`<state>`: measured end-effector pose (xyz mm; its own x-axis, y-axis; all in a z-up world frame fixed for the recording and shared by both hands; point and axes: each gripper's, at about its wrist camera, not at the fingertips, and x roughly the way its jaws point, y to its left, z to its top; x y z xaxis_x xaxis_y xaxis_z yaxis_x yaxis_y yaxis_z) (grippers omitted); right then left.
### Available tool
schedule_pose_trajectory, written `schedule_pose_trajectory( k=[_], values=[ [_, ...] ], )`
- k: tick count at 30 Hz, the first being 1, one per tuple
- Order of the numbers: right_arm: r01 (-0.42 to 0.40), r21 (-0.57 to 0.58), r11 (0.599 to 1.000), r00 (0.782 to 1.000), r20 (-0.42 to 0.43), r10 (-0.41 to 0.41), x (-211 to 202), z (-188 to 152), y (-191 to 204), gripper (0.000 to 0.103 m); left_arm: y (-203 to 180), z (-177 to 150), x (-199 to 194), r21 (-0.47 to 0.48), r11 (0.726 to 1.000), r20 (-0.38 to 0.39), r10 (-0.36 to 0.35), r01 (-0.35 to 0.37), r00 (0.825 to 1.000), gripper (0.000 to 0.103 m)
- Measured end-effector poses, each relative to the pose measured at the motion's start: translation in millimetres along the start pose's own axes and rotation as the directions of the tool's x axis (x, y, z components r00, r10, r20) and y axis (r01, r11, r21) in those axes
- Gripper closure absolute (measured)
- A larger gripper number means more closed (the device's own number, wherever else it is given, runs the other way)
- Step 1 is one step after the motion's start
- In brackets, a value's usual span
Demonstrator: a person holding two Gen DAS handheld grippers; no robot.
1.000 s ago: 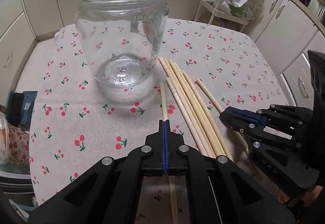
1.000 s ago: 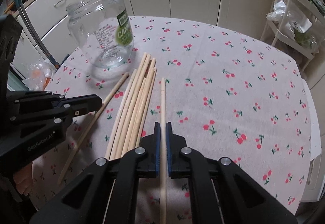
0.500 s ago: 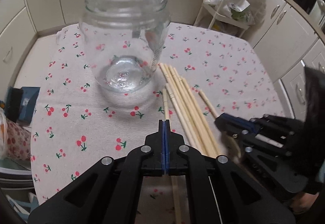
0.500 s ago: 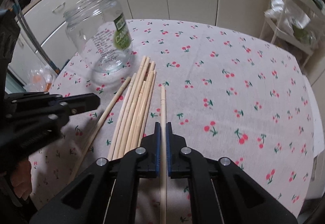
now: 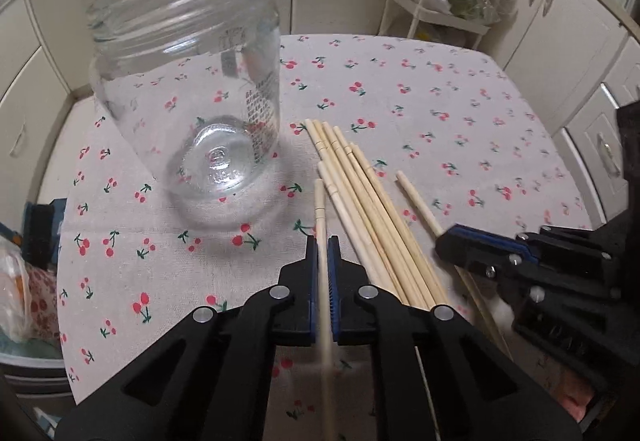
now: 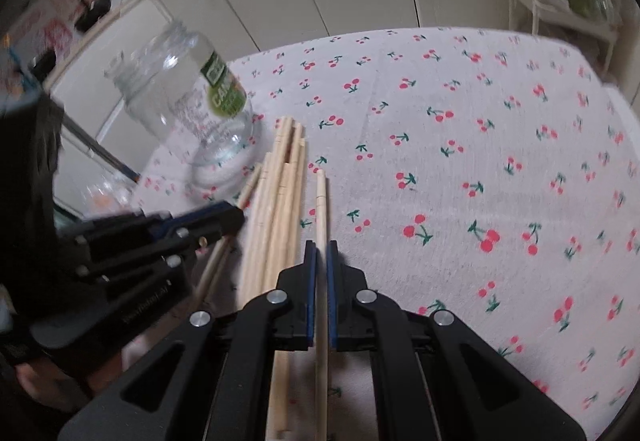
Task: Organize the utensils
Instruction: 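Lift both held sticks upright and carry them above the glass jar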
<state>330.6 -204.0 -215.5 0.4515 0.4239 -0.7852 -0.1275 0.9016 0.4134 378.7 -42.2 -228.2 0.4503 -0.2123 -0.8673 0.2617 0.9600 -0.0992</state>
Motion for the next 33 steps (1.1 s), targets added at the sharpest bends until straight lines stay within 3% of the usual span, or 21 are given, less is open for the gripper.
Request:
schedule_pose_trajectory(
  k=[5,8,10,15,17,20,23,27,33],
  values=[
    [-0.090,0.065,0.994,0.989,0.125,0.081,-35.2,-0.3,8.8,0.097,6.6,-4.8,-56.8,-0.023,1.000,0.142,-0.016,0.020,0.990,0.098],
    [-0.117,0.039,0.992,0.969,0.224,0.106,-65.7,0.3,30.2,0.097,13.9,-3.9,-104.7,-0.040,0.998,0.264,-0.029,0.041,0.964,0.098],
    [-0.122,0.009,0.993,0.951,0.286,0.114,-84.3,0.2,43.2,0.097,17.9,-2.5,-138.0,-0.046,0.998,0.353,-0.026,0.045,0.935,0.098],
    [-0.138,-0.066,0.988,0.877,0.456,0.153,-127.4,5.4,77.4,0.097,24.4,1.9,-186.7,-0.059,0.997,0.497,-0.017,0.053,0.867,0.098],
    [-0.132,-0.087,0.987,0.846,0.510,0.158,-138.9,8.2,86.6,0.097,28.5,5.5,-196.9,-0.067,0.997,0.534,-0.007,0.051,0.846,0.098],
    [-0.109,-0.107,0.988,0.802,0.578,0.152,-149.2,15.3,95.7,0.097,36.9,17.6,-204.3,-0.085,0.993,0.606,-0.012,0.080,0.795,0.098],
    [-0.088,-0.113,0.990,0.765,0.629,0.140,-154.5,20.7,97.9,0.097,45.7,33.7,-201.8,-0.102,0.988,0.653,-0.021,0.115,0.757,0.098],
    [-0.082,-0.112,0.990,0.750,0.648,0.135,-150.7,27.7,93.9,0.097,58.1,63.6,-185.9,-0.137,0.981,0.714,0.000,0.139,0.701,0.098],
    [-0.103,-0.086,0.991,0.757,0.640,0.134,-132.4,43.3,73.9,0.097,72.3,97.2,-165.3,-0.189,0.974,0.775,0.068,0.129,0.628,0.098]
  ],
)
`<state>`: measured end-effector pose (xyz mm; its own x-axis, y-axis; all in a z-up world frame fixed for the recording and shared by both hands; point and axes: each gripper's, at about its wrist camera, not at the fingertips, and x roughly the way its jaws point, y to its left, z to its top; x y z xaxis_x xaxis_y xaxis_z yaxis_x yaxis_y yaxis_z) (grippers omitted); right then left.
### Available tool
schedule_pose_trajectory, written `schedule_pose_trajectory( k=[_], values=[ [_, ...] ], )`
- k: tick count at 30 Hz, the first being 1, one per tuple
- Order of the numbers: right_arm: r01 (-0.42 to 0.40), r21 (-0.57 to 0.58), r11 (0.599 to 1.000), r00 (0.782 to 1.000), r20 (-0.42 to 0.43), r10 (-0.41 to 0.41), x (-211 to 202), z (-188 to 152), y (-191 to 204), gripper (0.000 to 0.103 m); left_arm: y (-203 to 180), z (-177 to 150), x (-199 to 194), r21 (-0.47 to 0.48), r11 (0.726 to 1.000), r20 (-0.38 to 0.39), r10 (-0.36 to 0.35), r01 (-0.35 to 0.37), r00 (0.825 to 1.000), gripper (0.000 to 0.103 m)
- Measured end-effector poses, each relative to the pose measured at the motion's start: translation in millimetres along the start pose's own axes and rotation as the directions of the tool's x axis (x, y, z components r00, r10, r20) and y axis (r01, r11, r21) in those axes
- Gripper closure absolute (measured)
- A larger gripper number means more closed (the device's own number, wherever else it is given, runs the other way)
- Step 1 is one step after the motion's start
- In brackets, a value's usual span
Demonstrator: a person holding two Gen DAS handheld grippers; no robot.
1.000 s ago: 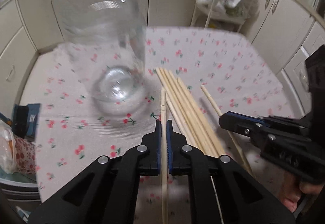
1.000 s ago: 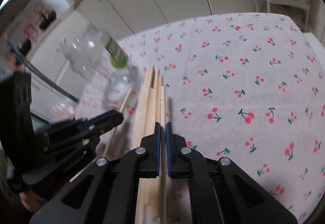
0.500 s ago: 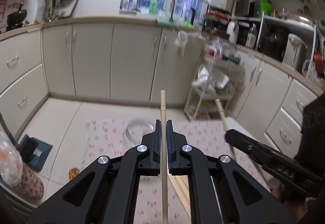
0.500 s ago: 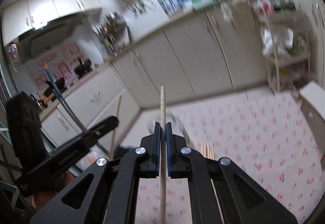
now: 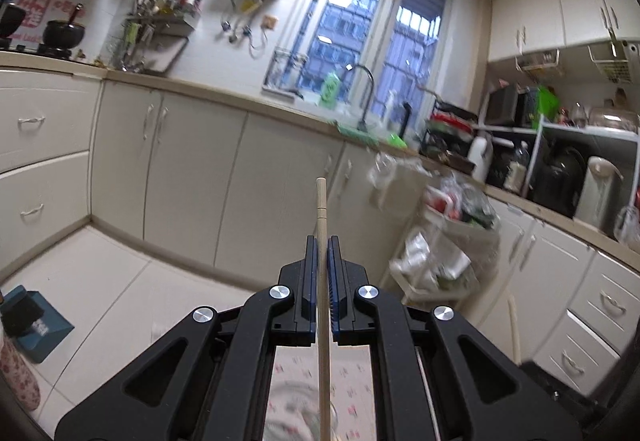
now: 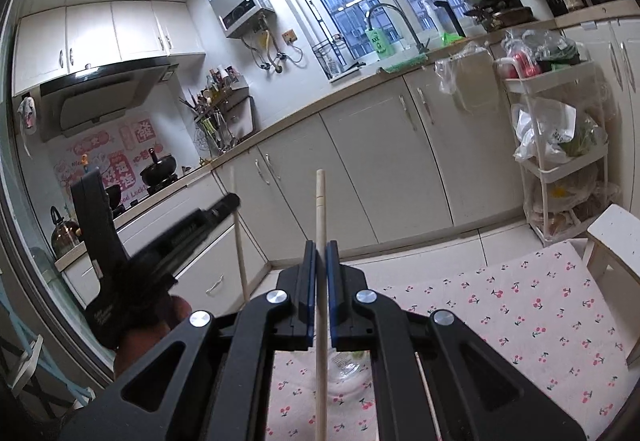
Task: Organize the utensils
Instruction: 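Lift both held sticks upright and carry them above the glass jar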
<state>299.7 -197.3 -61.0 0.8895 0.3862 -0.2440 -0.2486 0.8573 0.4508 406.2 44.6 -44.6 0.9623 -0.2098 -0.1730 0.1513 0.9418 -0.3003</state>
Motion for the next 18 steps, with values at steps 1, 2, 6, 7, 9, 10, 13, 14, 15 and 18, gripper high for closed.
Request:
schedule_pose_trajectory(
  k=[1,2,6,7,9,10,13,14,15,18],
  values=[
    [0.001,0.004,1.000,1.000,0.004,-0.001,3.0,0.4,-3.3,0.097,1.2,1.3,4.6,0.000,1.000,0.015,0.011,-0.011,1.000,0.098],
    [0.001,0.007,1.000,1.000,0.006,-0.001,5.5,0.5,-5.3,0.097,2.7,1.0,8.3,0.001,1.000,0.028,0.022,-0.022,0.999,0.098],
    [0.000,0.021,1.000,1.000,0.007,0.000,18.9,1.7,-11.5,0.097,10.3,-5.2,29.1,-0.002,0.999,0.054,0.055,-0.055,0.997,0.098],
    [-0.002,0.022,1.000,1.000,0.006,0.002,22.0,2.1,-12.3,0.097,12.1,-6.0,31.3,-0.003,0.998,0.057,0.058,-0.058,0.997,0.098],
    [-0.006,0.022,1.000,1.000,0.006,0.006,27.9,2.2,-12.4,0.097,13.4,-9.9,41.4,0.006,0.998,0.054,0.066,-0.067,0.996,0.098],
    [-0.009,0.023,1.000,1.000,0.006,0.008,30.9,1.9,-12.9,0.097,13.8,-11.9,44.8,0.012,0.997,0.055,0.071,-0.071,0.996,0.098],
    [-0.011,0.027,1.000,1.000,0.015,0.011,39.0,1.0,-13.8,0.097,11.1,-22.1,51.1,0.041,0.996,0.048,0.077,-0.079,0.996,0.098],
    [-0.012,0.030,0.999,1.000,0.020,0.011,40.8,1.1,-14.3,0.097,10.6,-27.6,51.7,0.055,0.995,0.043,0.076,-0.078,0.996,0.098],
    [-0.013,0.036,0.999,1.000,0.027,0.012,44.4,1.3,-15.5,0.097,10.6,-32.5,49.3,0.062,0.995,0.038,0.076,-0.078,0.996,0.098],
    [-0.018,0.062,0.998,0.999,0.044,0.015,54.3,2.8,-17.3,0.097,9.7,-51.2,41.6,0.094,0.993,0.009,0.072,-0.072,0.997,0.098]
  ],
)
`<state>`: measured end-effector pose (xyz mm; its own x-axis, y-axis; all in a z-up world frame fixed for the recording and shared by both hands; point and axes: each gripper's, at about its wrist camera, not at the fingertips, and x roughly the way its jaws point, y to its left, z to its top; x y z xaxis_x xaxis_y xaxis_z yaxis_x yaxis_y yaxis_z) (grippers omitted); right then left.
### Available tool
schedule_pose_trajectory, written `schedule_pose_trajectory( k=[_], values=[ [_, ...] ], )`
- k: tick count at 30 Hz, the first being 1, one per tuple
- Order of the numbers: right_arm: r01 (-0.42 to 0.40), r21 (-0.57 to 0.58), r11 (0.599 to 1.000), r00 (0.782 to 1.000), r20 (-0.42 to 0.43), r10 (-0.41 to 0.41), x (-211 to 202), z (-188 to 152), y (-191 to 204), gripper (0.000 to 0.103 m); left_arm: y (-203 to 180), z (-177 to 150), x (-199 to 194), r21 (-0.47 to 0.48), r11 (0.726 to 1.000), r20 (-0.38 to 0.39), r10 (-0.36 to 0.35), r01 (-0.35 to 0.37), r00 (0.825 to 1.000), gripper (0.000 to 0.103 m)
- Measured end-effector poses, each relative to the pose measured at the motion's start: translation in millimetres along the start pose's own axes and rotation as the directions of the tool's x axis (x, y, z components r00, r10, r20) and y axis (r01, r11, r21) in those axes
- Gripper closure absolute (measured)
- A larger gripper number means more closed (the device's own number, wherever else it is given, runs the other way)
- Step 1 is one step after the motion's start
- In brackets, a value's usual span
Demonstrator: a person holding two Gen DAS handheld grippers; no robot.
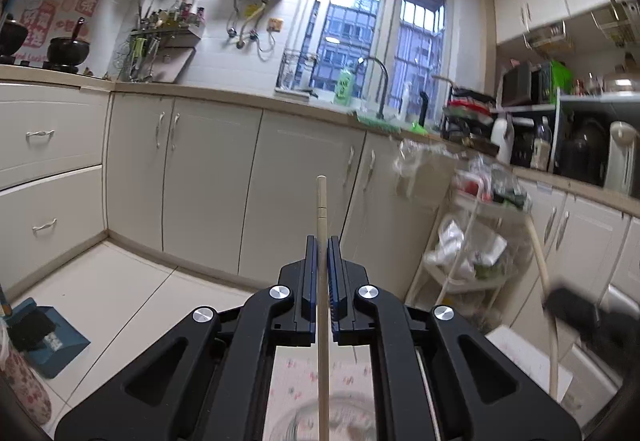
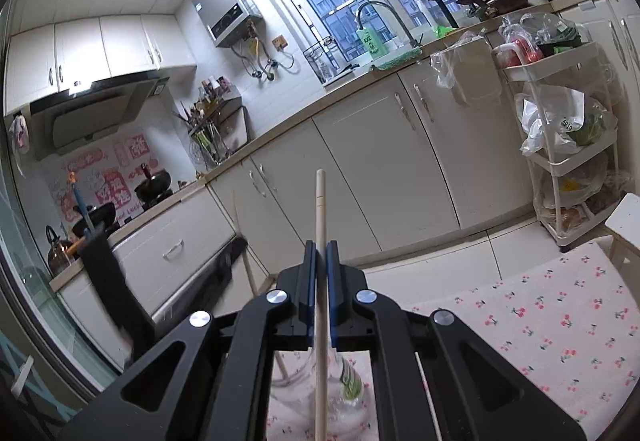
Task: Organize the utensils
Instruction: 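Lift both held sticks upright and carry them above the glass jar, then lower the sticks into the jar and open both grippers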
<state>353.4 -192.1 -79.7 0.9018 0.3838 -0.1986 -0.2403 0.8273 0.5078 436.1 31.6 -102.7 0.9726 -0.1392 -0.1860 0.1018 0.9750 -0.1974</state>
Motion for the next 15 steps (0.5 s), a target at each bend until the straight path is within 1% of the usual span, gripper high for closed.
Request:
schedule_pose_trajectory(
  k=[6,10,15],
  values=[
    [-0.017,0.037,0.999,0.998,0.061,0.015,21.5,7.3,6.8,0.097,0.5,-28.0,-21.1,0.038,0.999,-0.048,-0.014,0.016,0.999,0.098],
    [-0.036,0.046,0.998,0.994,0.110,0.030,41.6,12.9,15.6,0.097,4.2,-33.5,-34.9,0.048,0.998,-0.062,-0.027,0.030,0.998,0.098],
    [-0.043,0.052,0.998,0.991,0.129,0.036,67.2,13.8,23.1,0.097,7.8,-32.8,-47.9,0.063,0.997,-0.066,-0.040,0.044,0.997,0.098]
  ],
)
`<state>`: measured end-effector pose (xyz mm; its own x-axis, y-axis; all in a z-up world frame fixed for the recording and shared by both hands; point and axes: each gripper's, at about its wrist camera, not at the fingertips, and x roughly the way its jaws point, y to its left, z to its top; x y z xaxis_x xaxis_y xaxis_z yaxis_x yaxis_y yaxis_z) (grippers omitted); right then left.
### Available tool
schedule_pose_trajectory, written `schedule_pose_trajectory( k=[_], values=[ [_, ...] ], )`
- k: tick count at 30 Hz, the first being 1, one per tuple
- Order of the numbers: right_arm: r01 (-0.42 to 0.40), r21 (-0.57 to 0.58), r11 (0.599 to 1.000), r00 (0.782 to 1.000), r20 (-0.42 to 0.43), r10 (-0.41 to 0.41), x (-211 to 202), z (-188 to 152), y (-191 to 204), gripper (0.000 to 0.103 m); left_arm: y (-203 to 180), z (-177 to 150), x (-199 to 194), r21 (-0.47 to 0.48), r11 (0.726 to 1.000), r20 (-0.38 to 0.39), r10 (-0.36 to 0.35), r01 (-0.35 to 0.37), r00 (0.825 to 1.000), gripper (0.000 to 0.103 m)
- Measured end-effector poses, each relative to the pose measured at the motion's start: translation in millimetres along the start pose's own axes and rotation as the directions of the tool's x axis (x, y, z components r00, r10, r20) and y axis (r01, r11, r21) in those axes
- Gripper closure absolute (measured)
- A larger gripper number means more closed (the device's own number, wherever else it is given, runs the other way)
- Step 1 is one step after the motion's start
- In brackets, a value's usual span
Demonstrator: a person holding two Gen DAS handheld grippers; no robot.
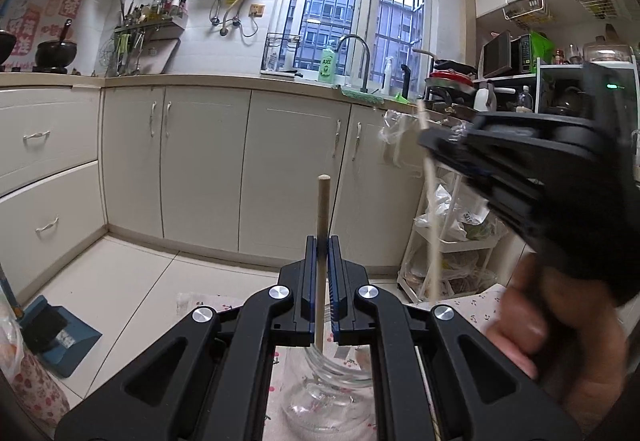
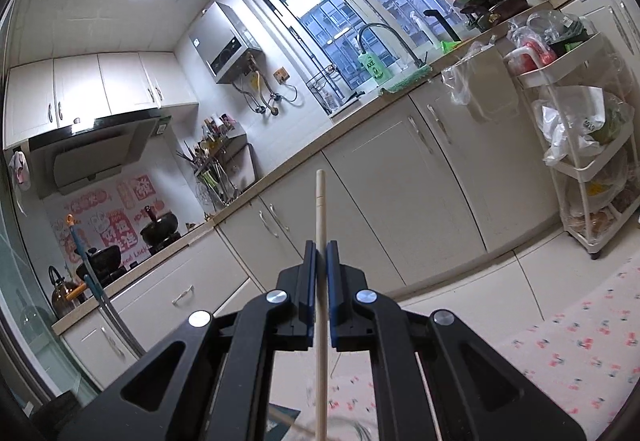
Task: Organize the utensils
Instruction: 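Lower the sticks into the jar and open both grippers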
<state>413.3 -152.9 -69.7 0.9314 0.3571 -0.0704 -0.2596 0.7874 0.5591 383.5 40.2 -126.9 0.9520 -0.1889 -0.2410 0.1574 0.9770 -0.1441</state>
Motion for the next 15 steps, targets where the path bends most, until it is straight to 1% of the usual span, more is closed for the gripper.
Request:
schedule_pose_trajectory(
  k=[6,8,12,15],
  values=[
    [0.012,-0.024,1.000,0.999,-0.042,-0.013,16.5,-20.2,0.2,0.097,4.4,0.1,-5.5,-0.005,1.000,-0.018,-0.018,0.018,1.000,0.096],
    [0.015,-0.035,0.999,0.998,-0.068,-0.017,17.4,-29.5,-1.2,0.097,4.5,-1.2,-6.4,-0.006,1.000,-0.033,-0.021,0.021,0.999,0.092],
    [0.022,-0.060,0.998,0.993,-0.113,-0.028,14.4,-45.3,-3.1,0.097,8.3,-3.8,-12.8,-0.029,1.000,-0.046,-0.014,0.013,0.999,0.087],
    [0.028,-0.075,0.997,0.988,-0.147,-0.039,8.7,-53.8,-3.7,0.097,12.2,-3.3,-21.8,-0.051,0.999,-0.051,-0.007,0.004,0.999,0.081]
  ],
)
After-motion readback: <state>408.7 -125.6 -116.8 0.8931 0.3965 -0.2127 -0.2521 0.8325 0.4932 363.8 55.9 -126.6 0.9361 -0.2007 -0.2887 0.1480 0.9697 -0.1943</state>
